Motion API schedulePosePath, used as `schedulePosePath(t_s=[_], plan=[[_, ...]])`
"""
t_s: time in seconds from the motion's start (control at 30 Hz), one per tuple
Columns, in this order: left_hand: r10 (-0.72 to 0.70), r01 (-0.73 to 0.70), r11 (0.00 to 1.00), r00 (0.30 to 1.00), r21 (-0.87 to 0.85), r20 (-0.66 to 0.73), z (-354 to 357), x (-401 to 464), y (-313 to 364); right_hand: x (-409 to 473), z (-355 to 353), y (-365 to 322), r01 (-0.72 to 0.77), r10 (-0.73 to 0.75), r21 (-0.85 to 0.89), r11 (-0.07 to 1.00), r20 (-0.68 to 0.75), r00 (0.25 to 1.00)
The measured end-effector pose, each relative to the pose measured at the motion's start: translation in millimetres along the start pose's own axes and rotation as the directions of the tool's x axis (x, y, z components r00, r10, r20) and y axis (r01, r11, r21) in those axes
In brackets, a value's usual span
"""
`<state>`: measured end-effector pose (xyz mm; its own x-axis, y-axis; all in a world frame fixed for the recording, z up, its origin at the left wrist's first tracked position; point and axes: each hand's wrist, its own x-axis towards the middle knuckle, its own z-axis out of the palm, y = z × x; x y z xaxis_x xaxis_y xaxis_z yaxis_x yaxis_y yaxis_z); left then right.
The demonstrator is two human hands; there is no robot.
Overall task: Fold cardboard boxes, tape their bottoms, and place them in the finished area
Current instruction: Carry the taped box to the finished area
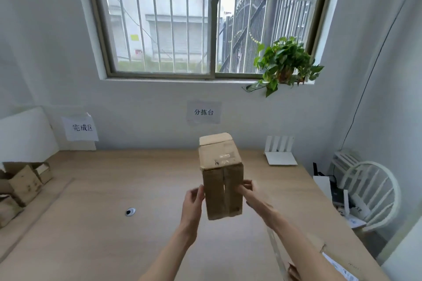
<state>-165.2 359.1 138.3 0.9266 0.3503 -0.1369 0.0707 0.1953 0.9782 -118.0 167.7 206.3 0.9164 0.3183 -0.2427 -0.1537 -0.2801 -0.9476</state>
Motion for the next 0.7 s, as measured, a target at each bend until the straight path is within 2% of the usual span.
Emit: schedulePosePath(t_s=[0.1, 0.2, 0.37, 0.47, 0.6, 0.7], plan=[[0.095, -0.099, 0.994, 0.991, 0.038, 0.090, -1, -5, 19, -12, -6, -13, -0.039, 0.037, 0.060, 0.997, 0.038, 0.999], [0.164, -0.179, 0.979, 0.975, 0.095, 0.150, -4, -9, 31, -19, -8, -31, -0.056, 0.056, 0.061, 0.997, 0.003, 0.998], [0.180, -0.196, 0.978, 0.966, 0.072, 0.183, 5, -13, 46, -21, -14, -51, -0.030, 0.031, 0.043, 0.999, -0.035, 0.999], [0.129, -0.130, 0.992, 0.985, -0.005, 0.113, 4, -11, 50, -24, -25, -47, 0.049, -0.049, 0.149, 0.988, -0.004, 0.999], [0.161, -0.163, 0.986, 0.984, -0.026, -0.073, 4, -7, 46, -34, -30, -34, 0.126, -0.158, 0.158, 0.979, 0.207, 0.965], [0.182, -0.184, 0.982, 0.981, -0.041, -0.067, 6, -8, 51, -39, -32, -25, 0.206, -0.238, 0.137, 0.969, 0.284, 0.929]])
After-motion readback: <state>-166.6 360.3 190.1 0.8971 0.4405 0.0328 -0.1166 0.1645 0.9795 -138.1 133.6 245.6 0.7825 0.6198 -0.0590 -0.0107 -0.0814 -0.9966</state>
